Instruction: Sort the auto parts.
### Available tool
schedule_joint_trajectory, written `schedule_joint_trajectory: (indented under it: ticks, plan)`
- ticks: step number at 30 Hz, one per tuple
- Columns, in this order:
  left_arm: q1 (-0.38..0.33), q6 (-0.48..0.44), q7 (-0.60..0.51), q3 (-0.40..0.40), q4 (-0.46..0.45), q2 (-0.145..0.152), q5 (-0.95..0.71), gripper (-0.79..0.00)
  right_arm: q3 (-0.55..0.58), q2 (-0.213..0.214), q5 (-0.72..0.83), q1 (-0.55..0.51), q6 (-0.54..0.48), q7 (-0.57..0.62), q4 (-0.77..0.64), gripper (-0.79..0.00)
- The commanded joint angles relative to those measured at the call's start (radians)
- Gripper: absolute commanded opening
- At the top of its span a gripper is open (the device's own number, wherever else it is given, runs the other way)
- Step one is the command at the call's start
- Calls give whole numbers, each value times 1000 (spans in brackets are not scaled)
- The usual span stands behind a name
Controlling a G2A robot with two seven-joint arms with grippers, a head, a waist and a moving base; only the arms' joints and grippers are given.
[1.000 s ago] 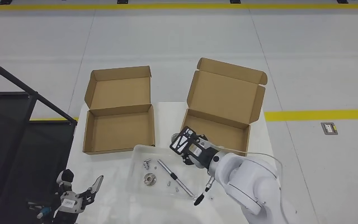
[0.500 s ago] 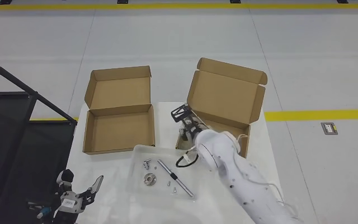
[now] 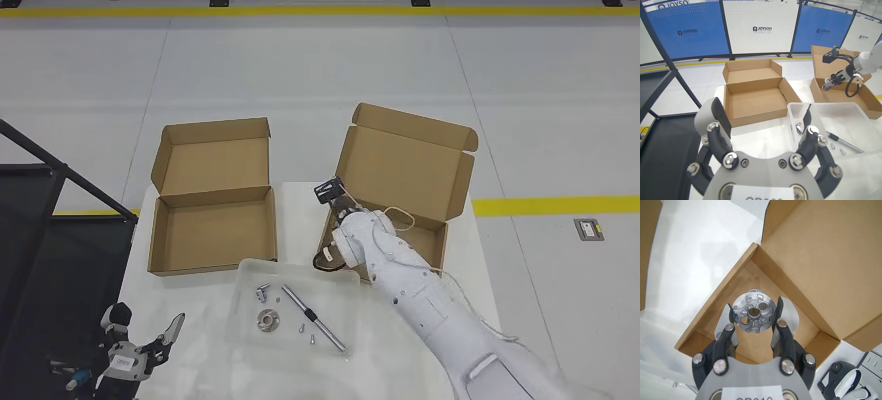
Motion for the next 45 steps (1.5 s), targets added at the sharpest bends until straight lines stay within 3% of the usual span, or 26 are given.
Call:
schedule_joint_trajectory:
  ticks: [1, 10, 11, 12, 14, 15, 17, 20, 22, 29, 36, 40, 45]
  plan:
    - [0, 0, 0, 0, 0, 0, 0, 0, 2, -12, 24, 11, -2, -28, 54, -785]
    - [0, 0, 0, 0, 0, 0, 0, 0, 29, -52, 112, 64, -47, -122, 239, -773]
    - [0, 0, 0, 0, 0, 0, 0, 0, 31, -55, 116, 69, -51, -128, 251, -563]
    - [0, 0, 0, 0, 0, 0, 0, 0, 31, -58, 118, 74, -55, -132, 262, -437]
    - [0, 0, 0, 0, 0, 0, 0, 0, 34, -63, 123, 83, -61, -139, 280, -317]
    - [0, 0, 0, 0, 0, 0, 0, 0, 34, -65, 124, 87, -68, -140, 287, -354]
    - [0, 0, 0, 0, 0, 0, 0, 0, 36, -69, 127, 95, -84, -141, 300, -305]
    - [0, 0, 0, 0, 0, 0, 0, 0, 40, -72, 129, 105, -107, -141, 319, -74]
    - [0, 0, 0, 0, 0, 0, 0, 0, 43, -73, 132, 108, -120, -141, 329, -15]
    - [0, 0, 0, 0, 0, 0, 0, 0, 88, -60, 184, 116, -196, -203, 325, 0]
    - [0, 0, 0, 0, 0, 0, 0, 0, 162, 6, 191, 74, -315, -262, 216, 0]
    - [0, 0, 0, 0, 0, 0, 0, 0, 224, 65, 151, -31, -350, -234, -10, 0]
    - [0, 0, 0, 0, 0, 0, 0, 0, 360, 153, 48, -305, -374, -58, -538, 0]
